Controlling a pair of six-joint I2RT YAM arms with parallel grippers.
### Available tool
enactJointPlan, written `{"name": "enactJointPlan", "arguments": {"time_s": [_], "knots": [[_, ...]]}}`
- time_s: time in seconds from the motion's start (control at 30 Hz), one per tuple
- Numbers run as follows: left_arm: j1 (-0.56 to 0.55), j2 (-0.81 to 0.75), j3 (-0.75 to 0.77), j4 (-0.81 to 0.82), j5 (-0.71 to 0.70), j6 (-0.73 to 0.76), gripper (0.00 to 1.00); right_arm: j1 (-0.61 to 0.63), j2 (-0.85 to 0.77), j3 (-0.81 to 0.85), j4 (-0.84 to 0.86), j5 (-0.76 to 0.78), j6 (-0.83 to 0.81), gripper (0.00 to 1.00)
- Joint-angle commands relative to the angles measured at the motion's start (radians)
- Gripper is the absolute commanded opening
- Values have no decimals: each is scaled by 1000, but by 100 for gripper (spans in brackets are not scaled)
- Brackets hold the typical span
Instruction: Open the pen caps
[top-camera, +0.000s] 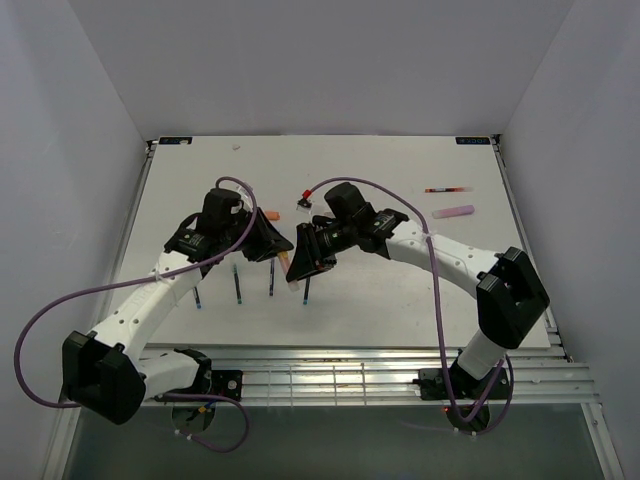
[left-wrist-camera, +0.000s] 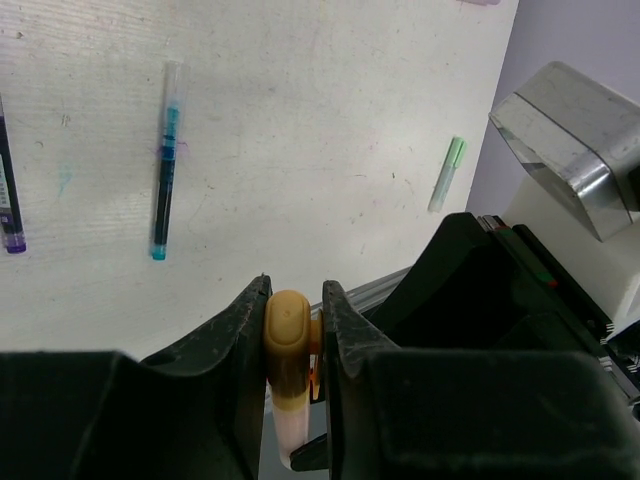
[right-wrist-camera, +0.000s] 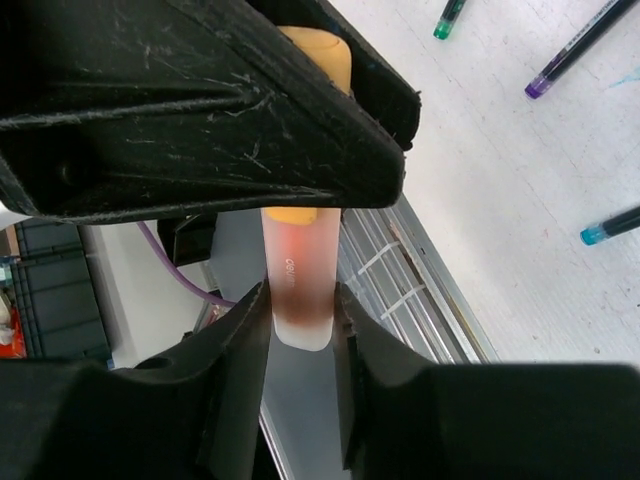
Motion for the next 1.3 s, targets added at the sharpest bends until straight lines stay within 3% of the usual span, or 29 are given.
{"name": "enactJointPlan", "arguments": {"time_s": [0.0, 0.13, 0.27, 0.33, 0.37, 0.4, 0.43, 0.67, 0.87, 0.93, 1.03, 1.2, 1.27], "knots": [[-3, 0, 38, -6, -11, 5, 0, -1, 35, 53, 17, 1, 2, 43], [-4, 7, 51, -17, -23, -3, 0, -1, 76, 118, -17, -2, -20, 50], [-7, 21, 70, -29, -29, -7, 0, -1, 107, 154, -26, -6, -21, 51], [-9, 26, 80, -32, -34, -9, 0, -1, 119, 162, -33, -5, -21, 43], [-9, 27, 83, -33, -38, -12, 0, 0, 122, 165, -38, -2, -23, 34], [-9, 29, 87, -41, -46, -13, 0, 2, 124, 167, -49, 1, -24, 11], [-9, 39, 101, -59, -56, -15, 0, 3, 122, 167, -67, 26, -27, 8], [37, 171, 253, -132, -187, 10, 0, 65, -3, 9, -188, 155, -73, 8], [163, 233, 282, -47, -112, 69, 0, 79, -253, -296, -119, 181, 20, 8], [163, 251, 288, -44, -124, 91, 0, 77, -293, -318, -130, 201, 14, 8], [163, 248, 246, -3, -119, 88, 0, 68, -266, -277, -176, 195, -16, 8], [164, 276, 192, 25, -78, 105, 0, 37, -155, -21, -348, 407, -246, 8], [164, 299, 179, 42, -70, 120, 0, 10, -108, 59, -445, 483, -364, 17]]}}
